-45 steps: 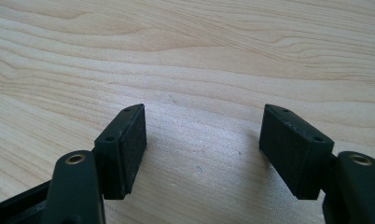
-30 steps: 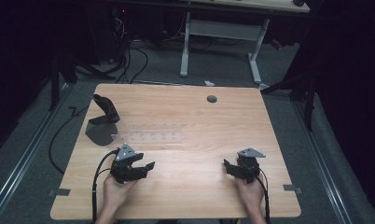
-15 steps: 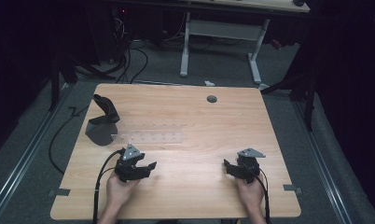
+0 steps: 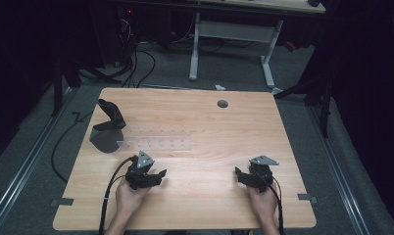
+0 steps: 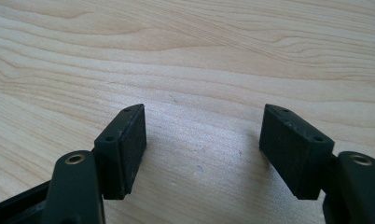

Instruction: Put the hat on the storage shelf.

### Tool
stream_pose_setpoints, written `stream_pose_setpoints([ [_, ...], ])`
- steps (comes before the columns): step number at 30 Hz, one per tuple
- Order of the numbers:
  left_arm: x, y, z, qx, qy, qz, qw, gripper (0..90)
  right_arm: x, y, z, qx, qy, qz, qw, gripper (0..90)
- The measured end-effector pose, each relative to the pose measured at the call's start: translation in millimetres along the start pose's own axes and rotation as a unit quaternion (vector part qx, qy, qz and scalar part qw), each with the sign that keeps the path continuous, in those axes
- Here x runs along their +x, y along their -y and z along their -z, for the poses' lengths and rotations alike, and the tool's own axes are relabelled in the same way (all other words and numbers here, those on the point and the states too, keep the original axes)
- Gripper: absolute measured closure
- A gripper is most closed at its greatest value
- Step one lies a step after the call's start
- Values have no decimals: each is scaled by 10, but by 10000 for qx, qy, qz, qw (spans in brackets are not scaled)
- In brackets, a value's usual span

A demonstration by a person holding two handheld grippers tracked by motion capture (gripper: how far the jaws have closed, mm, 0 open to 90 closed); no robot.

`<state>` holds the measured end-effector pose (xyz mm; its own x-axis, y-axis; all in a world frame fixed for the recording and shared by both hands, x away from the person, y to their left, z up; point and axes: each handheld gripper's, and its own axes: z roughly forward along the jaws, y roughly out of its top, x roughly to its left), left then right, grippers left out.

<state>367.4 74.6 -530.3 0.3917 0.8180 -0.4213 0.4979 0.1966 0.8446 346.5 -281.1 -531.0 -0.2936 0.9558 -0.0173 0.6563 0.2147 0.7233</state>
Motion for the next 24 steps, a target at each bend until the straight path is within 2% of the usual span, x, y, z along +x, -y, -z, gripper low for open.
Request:
stream_pose_setpoints([
  [3,7,21,-32,20,-48,-49,10000,377,1,0,0,2,0,-8,10000,321],
  [6,5,61,-68,28,-137,-230,9996,379,1,0,0,1,0,-8,10000,321],
  [10,-8,111,-109,43,-176,-321,9993,377,1,0,0,2,1,-10,10000,321],
  [12,-3,128,-113,-9,-147,-289,9995,374,1,0,0,1,0,-8,10000,321],
  [16,17,131,-110,-59,-119,-95,9999,372,2,0,1,5,-1,-18,10000,321],
  [24,15,134,-110,-48,-115,-87,9999,343,2,0,0,3,-1,-13,10000,320],
])
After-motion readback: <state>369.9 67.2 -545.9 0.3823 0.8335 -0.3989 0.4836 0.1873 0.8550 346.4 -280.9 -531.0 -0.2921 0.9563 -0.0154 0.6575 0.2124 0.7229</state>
